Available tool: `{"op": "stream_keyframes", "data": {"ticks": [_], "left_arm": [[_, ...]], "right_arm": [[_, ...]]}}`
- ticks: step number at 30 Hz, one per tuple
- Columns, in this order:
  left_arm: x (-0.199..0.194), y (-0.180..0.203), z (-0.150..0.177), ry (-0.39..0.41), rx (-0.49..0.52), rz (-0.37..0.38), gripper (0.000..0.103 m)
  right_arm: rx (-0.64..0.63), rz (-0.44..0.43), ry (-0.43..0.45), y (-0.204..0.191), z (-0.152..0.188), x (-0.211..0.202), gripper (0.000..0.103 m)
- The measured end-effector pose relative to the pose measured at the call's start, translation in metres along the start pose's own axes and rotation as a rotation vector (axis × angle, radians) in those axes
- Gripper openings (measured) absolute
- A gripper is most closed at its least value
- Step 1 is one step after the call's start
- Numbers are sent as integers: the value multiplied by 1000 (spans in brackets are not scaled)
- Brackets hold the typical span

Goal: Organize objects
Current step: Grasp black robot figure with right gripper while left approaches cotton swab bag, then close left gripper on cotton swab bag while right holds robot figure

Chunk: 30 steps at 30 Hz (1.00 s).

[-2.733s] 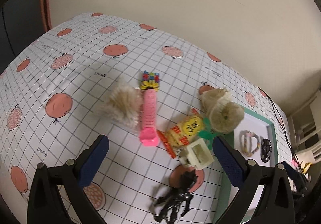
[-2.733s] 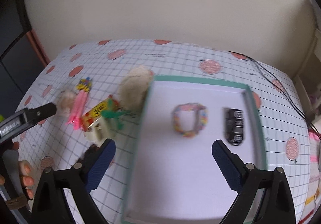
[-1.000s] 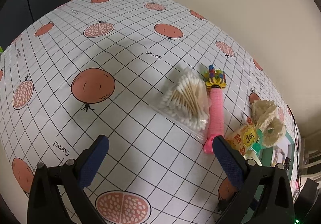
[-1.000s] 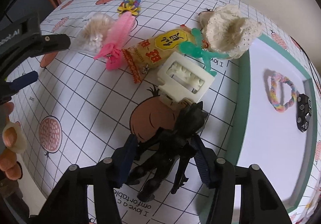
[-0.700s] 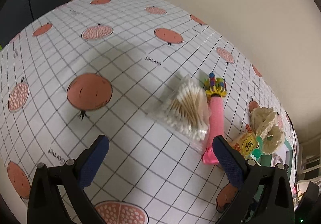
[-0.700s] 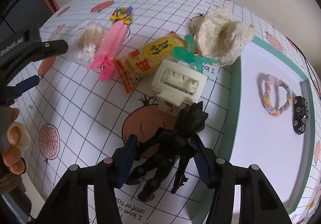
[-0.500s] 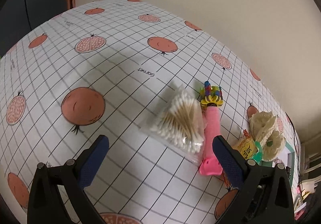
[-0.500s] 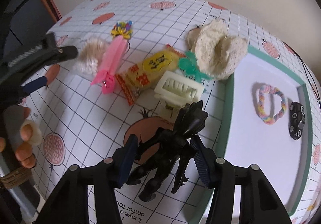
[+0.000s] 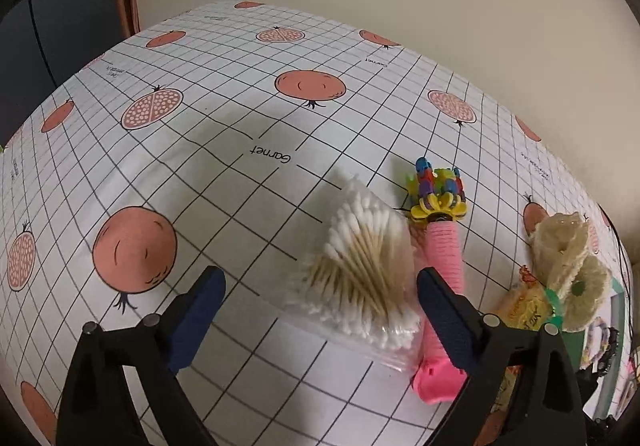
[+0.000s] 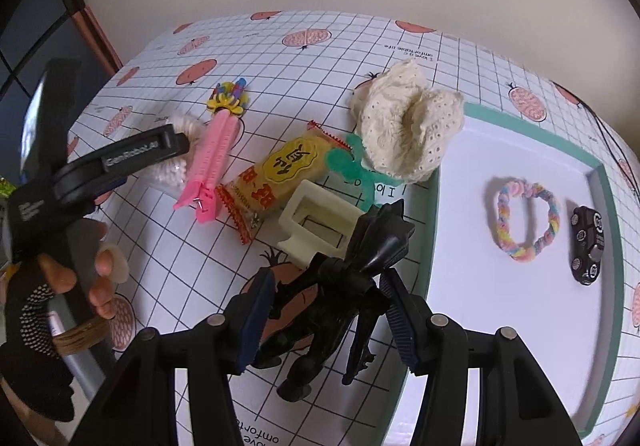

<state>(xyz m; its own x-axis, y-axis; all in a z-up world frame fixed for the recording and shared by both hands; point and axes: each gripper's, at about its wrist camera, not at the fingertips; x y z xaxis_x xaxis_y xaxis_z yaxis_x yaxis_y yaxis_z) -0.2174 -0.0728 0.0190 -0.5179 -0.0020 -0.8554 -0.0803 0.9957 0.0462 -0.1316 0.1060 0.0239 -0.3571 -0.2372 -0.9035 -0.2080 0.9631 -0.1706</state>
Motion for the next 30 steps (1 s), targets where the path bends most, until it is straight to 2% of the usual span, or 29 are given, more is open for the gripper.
{"op": "stream_keyframes", "data": {"ticks": [1, 3, 7, 8, 12, 20, 30], "left_arm": [[2, 0, 0, -2, -3, 4, 95], [6, 0, 1, -17, -7, 4, 80], [2, 8, 1, 1, 45, -8, 65], [0, 10, 1, 7, 65, -10, 54], [-5, 13, 4, 1, 81, -6, 46], [-18, 2, 9, -26, 74, -42, 41], [-40, -30, 16, -29, -98, 30, 41]], "right_arm": [[-2, 4, -2, 0, 1, 0, 57], [-2, 3, -6, 1, 2, -1, 57], [4, 3, -8, 4, 3, -2, 57], [3, 4, -10, 4, 3, -2, 57], [2, 11, -12, 6, 4, -3, 57], [14, 21, -5, 15, 5, -10, 57], [4, 21, 20, 22, 7, -25, 57]]}}
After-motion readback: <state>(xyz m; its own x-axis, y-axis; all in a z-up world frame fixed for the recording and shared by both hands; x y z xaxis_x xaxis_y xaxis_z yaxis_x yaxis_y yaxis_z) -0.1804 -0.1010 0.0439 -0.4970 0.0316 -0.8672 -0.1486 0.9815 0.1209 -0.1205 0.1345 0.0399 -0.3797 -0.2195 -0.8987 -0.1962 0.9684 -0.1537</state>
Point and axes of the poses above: each gripper's, at about its wrist camera, not at the fingertips, and x roughly the way its jaws point, y to its right, z to its underside, and after that the axes turned 9 degrees about x, right-handed
